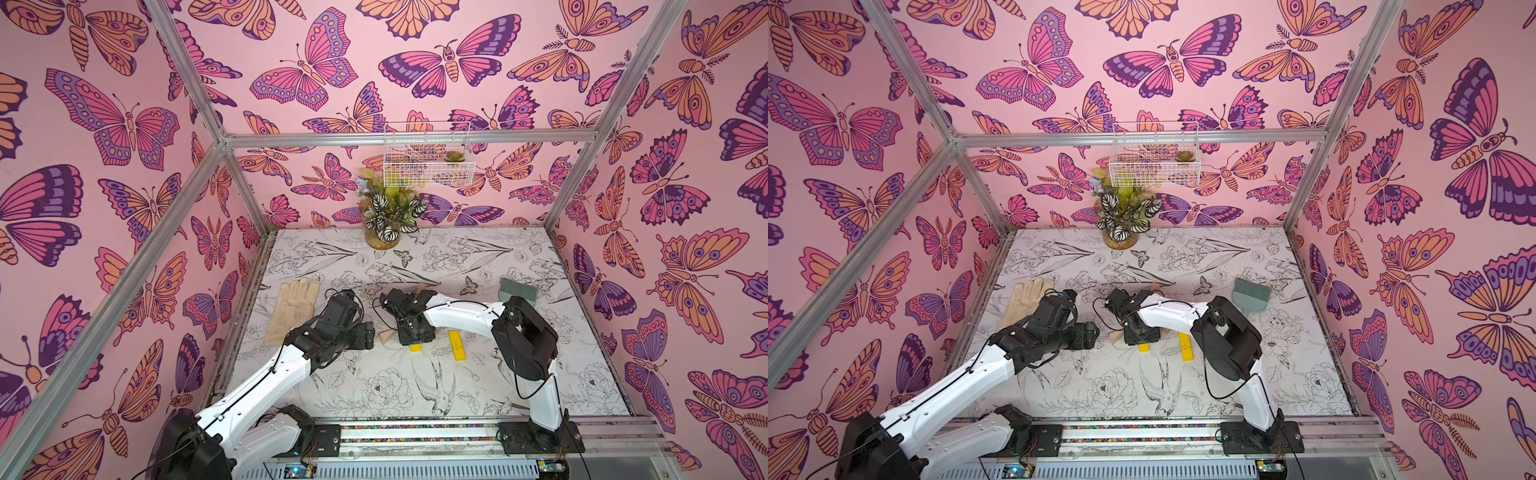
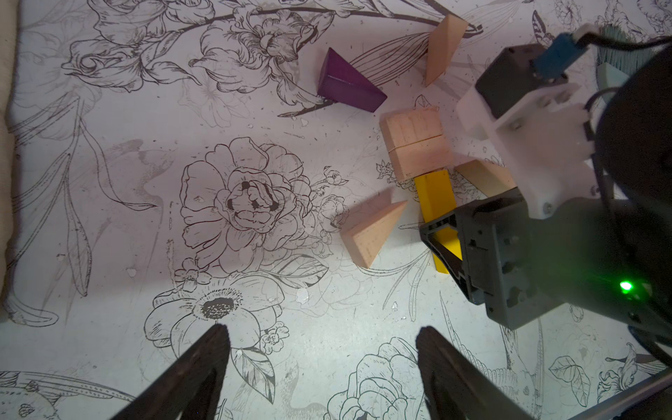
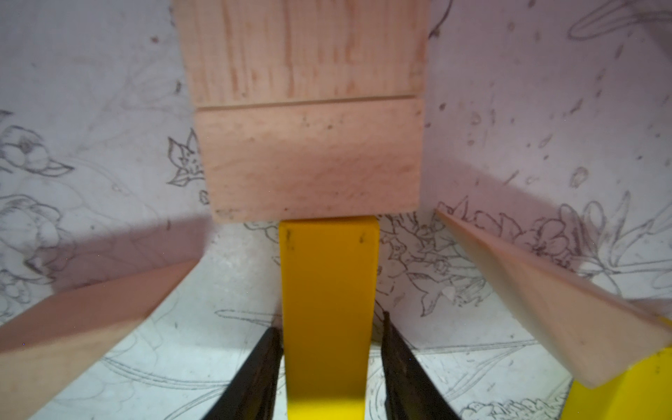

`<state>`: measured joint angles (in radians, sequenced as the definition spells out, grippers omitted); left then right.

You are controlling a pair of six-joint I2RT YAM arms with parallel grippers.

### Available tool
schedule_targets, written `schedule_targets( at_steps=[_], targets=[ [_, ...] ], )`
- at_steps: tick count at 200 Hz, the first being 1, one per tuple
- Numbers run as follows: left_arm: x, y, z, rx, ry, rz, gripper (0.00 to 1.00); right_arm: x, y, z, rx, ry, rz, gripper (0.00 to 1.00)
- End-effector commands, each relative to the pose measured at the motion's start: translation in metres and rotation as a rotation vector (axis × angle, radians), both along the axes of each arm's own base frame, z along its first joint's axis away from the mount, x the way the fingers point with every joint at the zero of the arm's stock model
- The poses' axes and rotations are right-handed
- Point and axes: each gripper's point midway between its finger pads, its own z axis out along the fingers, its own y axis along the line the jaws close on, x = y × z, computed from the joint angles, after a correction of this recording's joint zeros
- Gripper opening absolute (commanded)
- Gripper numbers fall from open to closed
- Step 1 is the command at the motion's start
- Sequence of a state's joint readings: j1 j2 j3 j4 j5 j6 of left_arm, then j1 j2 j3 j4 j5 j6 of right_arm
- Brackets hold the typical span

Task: Assemble a small pinwheel with building blocks
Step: Assemble the building block at the center of the board.

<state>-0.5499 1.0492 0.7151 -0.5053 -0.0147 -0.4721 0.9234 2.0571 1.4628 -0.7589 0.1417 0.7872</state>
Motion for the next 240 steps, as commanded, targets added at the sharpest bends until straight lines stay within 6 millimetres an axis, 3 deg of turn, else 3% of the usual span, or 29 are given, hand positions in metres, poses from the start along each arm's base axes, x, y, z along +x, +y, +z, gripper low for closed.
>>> schedule_targets(
  at_steps=[1, 134, 162, 192, 220, 240],
  targets=[
    [-0.006, 0.004, -0.005, 0.005, 0.021, -0.007, 0.84, 0.006, 0.002, 0.005, 0.001, -0.018, 0.020, 0.49],
    [-0.007, 0.003, -0.006, 0.004, 0.025, -0.005, 0.84, 0.008, -0.005, 0.010, -0.040, -0.030, 0.039, 0.48],
    [-0.006, 0.003, -0.005, 0.005, 0.020, -0.004, 0.84, 0.010, -0.001, 0.032, -0.002, -0.070, 0.053, 0.49],
    [-0.003, 0.005, 0.001, 0.006, 0.001, 0.005, 0.84, 0.008, -0.003, 0.072, 0.055, -0.125, 0.065, 0.52],
    [0.003, 0.007, 0.009, 0.002, -0.022, 0.018, 0.86, 0.003, -0.024, 0.109, 0.074, -0.198, 0.050, 0.54],
    [0.007, 0.009, 0.010, 0.003, -0.023, 0.031, 0.93, -0.003, -0.053, 0.111, 0.031, -0.203, 0.014, 0.55]
  ],
)
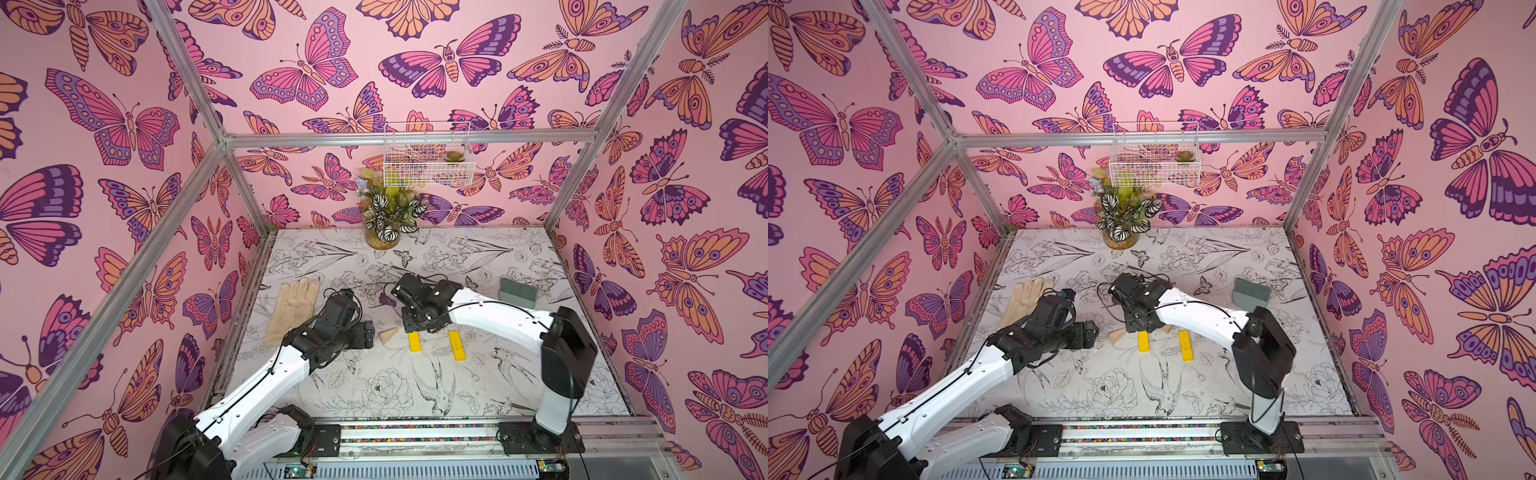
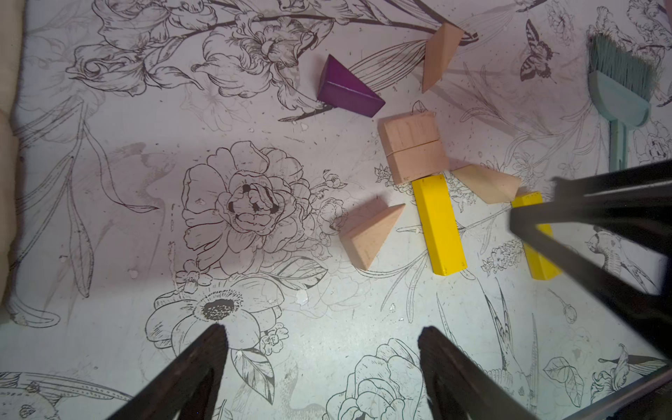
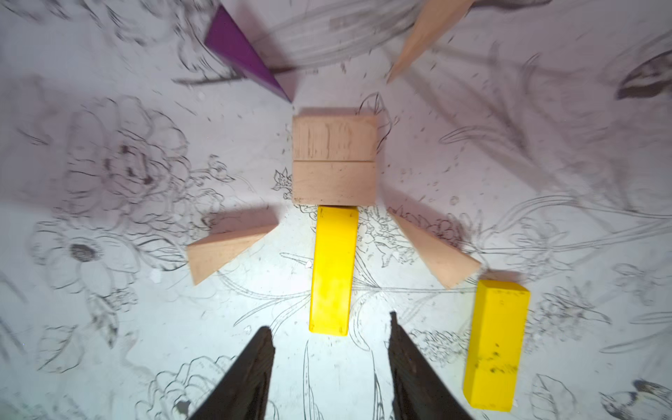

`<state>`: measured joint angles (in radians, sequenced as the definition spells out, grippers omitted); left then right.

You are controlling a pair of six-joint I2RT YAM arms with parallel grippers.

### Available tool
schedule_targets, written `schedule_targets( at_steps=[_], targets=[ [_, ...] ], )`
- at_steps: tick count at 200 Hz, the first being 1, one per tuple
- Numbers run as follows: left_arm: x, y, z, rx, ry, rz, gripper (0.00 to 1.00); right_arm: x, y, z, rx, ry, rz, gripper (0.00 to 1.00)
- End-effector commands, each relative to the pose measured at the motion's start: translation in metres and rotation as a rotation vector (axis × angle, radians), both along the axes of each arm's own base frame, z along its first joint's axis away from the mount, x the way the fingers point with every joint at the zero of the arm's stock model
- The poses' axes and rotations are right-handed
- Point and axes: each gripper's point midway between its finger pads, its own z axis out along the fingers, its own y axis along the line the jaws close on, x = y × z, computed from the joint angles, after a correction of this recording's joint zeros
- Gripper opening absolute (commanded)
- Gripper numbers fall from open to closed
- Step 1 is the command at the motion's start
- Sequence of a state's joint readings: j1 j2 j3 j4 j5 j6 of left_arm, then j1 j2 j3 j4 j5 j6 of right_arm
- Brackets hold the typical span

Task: Assemble a small pinwheel with building blocks
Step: Assemble the building block at the center of the board, then pick up the building block from the center of the board.

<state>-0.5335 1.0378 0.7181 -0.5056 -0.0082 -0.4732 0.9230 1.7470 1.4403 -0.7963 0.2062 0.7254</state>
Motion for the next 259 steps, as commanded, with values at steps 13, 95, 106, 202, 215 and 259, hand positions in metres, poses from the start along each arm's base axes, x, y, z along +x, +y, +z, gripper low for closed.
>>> schedule_targets(
  at_steps=[13, 95, 106, 202, 215, 259],
  targets=[
    [0.007, 0.006, 0.005, 0.014, -0.010, 0.023, 0.98, -0.013, -0.064, -0.011, -0.130, 0.026, -0.068, 0.55],
    [0.016, 0.005, 0.010, -0.012, -0.022, 0.039, 1.00, -0.021, -0.113, -0.067, -0.156, 0.158, -0.110, 0.55],
    [0.015, 0.004, 0.009, -0.014, -0.021, 0.036, 1.00, -0.021, -0.114, -0.071, -0.150, 0.169, -0.111, 0.55],
    [0.011, 0.003, 0.002, -0.028, 0.007, 0.039, 1.00, -0.023, -0.128, -0.104, -0.169, 0.232, -0.139, 0.55],
    [0.012, 0.002, 0.002, -0.030, 0.008, 0.039, 1.00, -0.024, -0.127, -0.108, -0.168, 0.242, -0.134, 0.54],
    [0.011, 0.002, 0.000, -0.031, 0.013, 0.039, 1.00, -0.027, -0.123, -0.122, -0.156, 0.270, -0.130, 0.51]
  ],
)
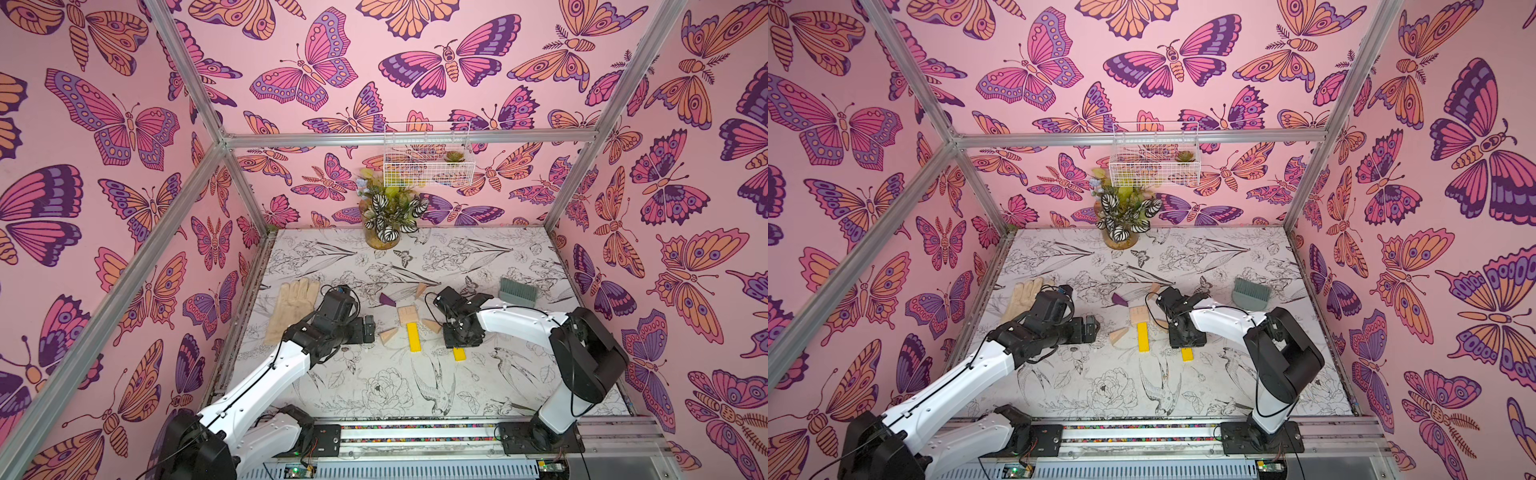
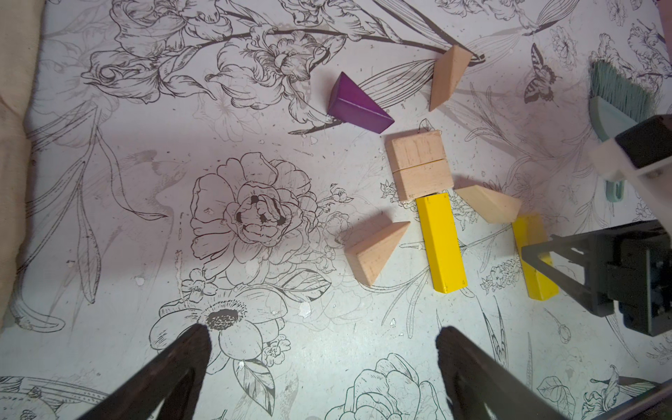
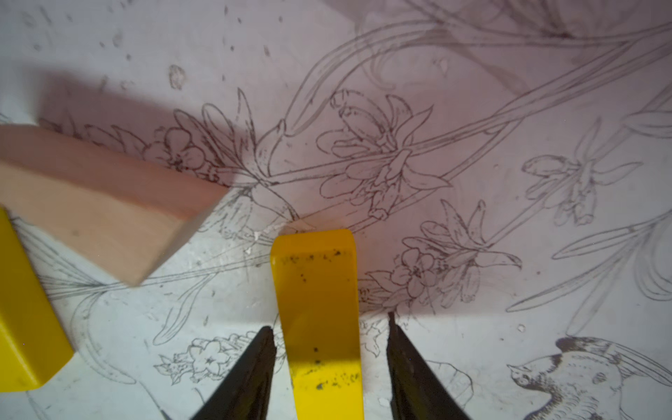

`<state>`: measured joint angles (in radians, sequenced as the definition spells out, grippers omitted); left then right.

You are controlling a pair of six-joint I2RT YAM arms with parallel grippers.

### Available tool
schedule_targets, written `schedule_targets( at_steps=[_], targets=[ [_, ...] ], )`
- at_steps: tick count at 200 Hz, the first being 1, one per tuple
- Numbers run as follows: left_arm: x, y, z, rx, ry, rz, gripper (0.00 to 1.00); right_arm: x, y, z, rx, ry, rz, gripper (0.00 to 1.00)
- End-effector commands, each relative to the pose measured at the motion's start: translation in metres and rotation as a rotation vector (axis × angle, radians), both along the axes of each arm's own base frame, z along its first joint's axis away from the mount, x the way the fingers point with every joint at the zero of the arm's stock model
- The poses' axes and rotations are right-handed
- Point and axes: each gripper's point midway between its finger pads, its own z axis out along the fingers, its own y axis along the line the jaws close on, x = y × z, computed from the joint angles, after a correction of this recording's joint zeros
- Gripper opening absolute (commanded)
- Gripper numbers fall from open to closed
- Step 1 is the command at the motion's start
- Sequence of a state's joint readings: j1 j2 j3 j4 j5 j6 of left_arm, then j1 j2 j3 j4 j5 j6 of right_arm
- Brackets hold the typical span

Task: Assemble a small pinwheel with building blocks
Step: Pick up the building block from the center of the board, then assemble the building block at the center of the board.

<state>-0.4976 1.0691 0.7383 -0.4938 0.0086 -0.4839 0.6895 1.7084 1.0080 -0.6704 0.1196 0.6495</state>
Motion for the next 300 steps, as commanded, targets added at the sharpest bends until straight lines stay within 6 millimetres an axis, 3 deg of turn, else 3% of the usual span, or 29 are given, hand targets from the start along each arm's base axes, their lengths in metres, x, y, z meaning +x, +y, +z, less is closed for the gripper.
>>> schedule_targets(
  at_steps=[1, 32, 46, 65, 87, 110, 139, 163, 300],
  targets=[
    [0.001, -0.001, -0.001, -0.013, 0.004, 0.006, 1.00, -0.005, -0.001, -0.010, 0.002, 0.030, 0.004, 0.51],
    [0.001, -0.001, -0.001, -0.013, 0.004, 0.006, 1.00, -0.006, -0.002, -0.011, 0.004, 0.028, -0.003, 0.35],
    [0.000, 0.000, -0.002, -0.008, 0.005, 0.008, 1.00, -0.006, -0.003, -0.004, 0.008, 0.010, -0.008, 0.27],
    [0.001, 0.001, -0.002, -0.006, 0.002, 0.011, 1.00, -0.007, 0.001, 0.015, 0.004, -0.017, 0.002, 0.24],
    [0.002, 0.003, -0.002, 0.000, -0.004, 0.020, 1.00, -0.013, 0.021, 0.044, 0.011, -0.071, 0.048, 0.23],
    [0.003, 0.004, -0.003, 0.002, -0.005, 0.028, 1.00, -0.024, 0.053, 0.054, 0.055, -0.082, 0.083, 0.22],
    [0.000, 0.004, -0.006, -0.005, 0.003, 0.028, 1.00, -0.045, 0.094, 0.040, 0.087, -0.029, 0.114, 0.22],
    [-0.004, 0.004, -0.008, -0.017, 0.008, 0.028, 1.00, -0.057, 0.115, 0.031, 0.067, 0.000, 0.153, 0.22],
    [-0.011, 0.009, -0.009, -0.017, -0.011, 0.028, 1.00, -0.075, 0.122, 0.010, 0.074, 0.092, 0.134, 0.22]
  ],
)
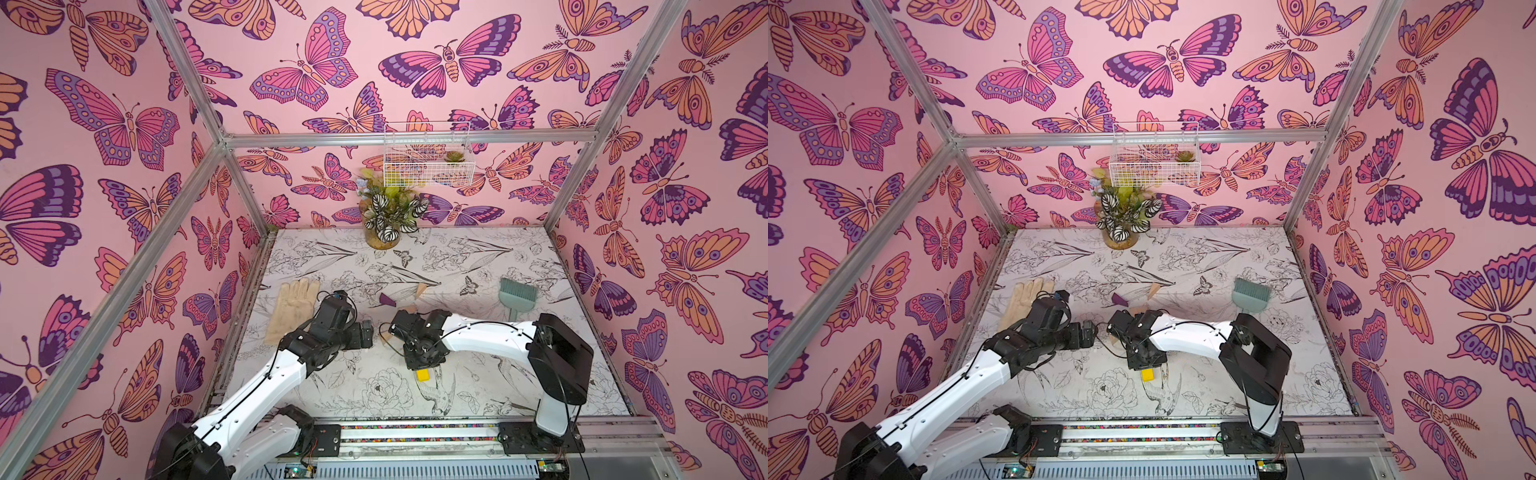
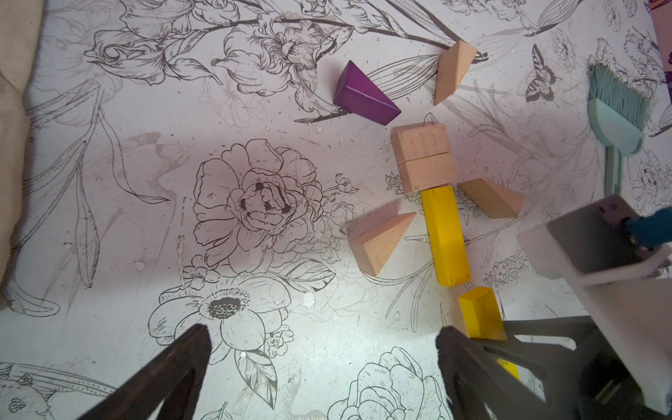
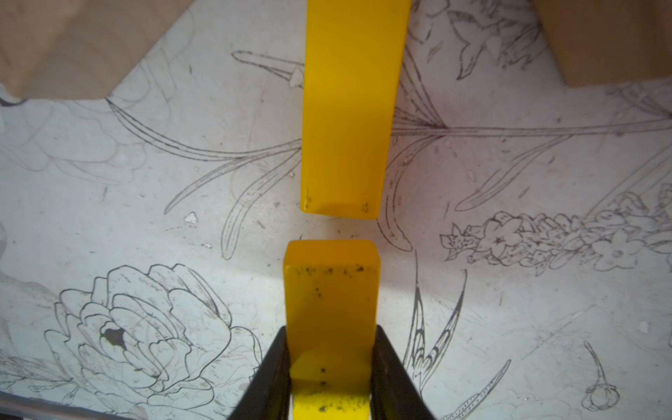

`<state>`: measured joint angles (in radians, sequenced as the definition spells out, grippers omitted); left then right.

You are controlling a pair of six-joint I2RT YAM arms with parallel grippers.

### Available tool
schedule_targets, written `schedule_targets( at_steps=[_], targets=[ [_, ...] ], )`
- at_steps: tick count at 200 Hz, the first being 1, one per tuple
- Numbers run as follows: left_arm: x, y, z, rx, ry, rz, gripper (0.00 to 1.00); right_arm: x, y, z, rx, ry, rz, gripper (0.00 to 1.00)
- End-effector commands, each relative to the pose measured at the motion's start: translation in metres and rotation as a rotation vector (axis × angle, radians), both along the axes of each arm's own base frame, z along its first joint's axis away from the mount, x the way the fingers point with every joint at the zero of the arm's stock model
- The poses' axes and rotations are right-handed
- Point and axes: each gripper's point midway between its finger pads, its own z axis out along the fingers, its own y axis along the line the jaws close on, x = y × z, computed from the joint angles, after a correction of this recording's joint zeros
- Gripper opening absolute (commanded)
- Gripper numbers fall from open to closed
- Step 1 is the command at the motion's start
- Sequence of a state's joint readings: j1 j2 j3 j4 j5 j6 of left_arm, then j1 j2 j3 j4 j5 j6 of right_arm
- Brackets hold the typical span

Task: Assemble a small pinwheel with building blocks
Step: Assemble the building block at the center of the board.

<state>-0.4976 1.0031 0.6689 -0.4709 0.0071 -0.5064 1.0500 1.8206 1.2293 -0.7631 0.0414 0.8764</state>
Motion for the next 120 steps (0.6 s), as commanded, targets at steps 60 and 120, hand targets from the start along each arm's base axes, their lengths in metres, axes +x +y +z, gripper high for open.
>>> schedule_targets(
  at_steps=[60, 120],
  targets=[
    [-0.002, 0.003, -0.006, 0.005, 0.013, 0.009, 1.00, -0.006, -0.001, -0.019, -0.037, 0.062, -0.016, 0.22],
    [-0.002, 0.003, -0.009, 0.009, 0.023, 0.008, 1.00, -0.001, -0.003, -0.022, -0.045, 0.064, -0.027, 0.23]
  ],
)
